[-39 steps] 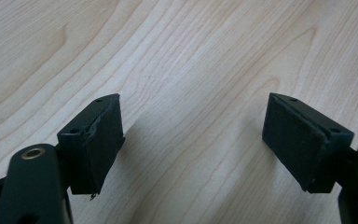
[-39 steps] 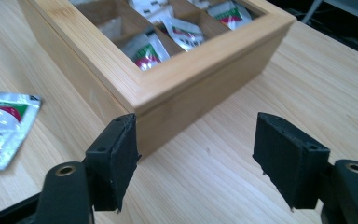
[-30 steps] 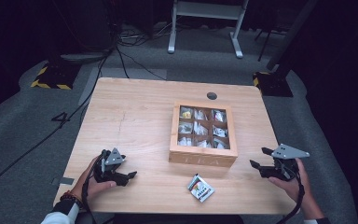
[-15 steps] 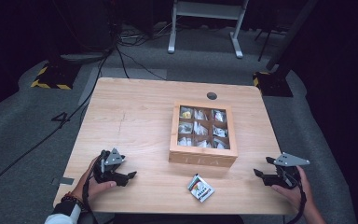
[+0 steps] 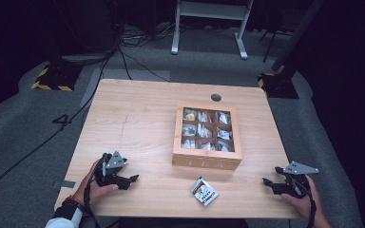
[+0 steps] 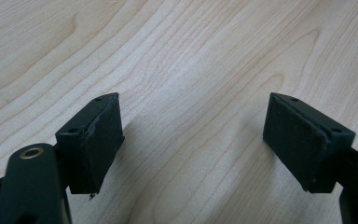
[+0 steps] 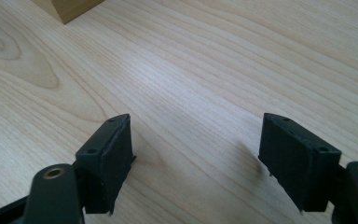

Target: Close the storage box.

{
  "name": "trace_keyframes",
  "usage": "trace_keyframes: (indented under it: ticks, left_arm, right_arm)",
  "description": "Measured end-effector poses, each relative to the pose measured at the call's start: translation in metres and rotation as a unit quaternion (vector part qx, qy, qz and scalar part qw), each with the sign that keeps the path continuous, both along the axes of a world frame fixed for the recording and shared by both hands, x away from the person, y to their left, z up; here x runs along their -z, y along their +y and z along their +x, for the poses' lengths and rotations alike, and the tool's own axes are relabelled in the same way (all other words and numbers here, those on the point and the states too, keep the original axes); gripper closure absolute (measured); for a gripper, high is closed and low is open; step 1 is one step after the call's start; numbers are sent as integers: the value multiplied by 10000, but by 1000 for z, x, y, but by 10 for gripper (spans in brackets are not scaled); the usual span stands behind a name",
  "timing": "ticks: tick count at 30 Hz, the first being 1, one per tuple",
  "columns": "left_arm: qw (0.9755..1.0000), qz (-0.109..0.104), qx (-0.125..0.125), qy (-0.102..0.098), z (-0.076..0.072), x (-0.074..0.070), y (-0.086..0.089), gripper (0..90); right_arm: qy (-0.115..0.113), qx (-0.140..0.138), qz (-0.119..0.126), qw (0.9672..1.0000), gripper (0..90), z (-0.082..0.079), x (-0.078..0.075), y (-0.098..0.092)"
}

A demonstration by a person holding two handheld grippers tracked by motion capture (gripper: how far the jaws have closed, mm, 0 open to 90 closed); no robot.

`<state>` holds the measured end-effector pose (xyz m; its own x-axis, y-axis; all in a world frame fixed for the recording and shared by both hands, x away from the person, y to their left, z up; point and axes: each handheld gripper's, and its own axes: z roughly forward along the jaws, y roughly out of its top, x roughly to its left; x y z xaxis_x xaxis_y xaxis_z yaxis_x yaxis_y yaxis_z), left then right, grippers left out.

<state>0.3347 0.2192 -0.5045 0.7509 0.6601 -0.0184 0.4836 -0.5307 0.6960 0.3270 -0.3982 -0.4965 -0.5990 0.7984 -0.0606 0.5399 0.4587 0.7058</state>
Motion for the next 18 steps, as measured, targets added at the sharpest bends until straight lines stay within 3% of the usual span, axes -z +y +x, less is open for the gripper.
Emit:
trace_keyframes:
  ticks: [5, 6, 18]
  left_arm:
    - [10000, 3, 0, 0, 0, 0, 0, 202]
    - [10000, 4, 2, 1, 0, 0, 0, 202]
    - [10000, 0, 12, 1, 0, 0, 0, 201]
  right_arm:
    - [-28, 57, 180, 9998, 250, -2, 3, -5]
    - [-29, 123, 359, 9993, 245, -3, 6, -8]
    - [-65, 202, 386, 9990, 239, -5, 7, -10]
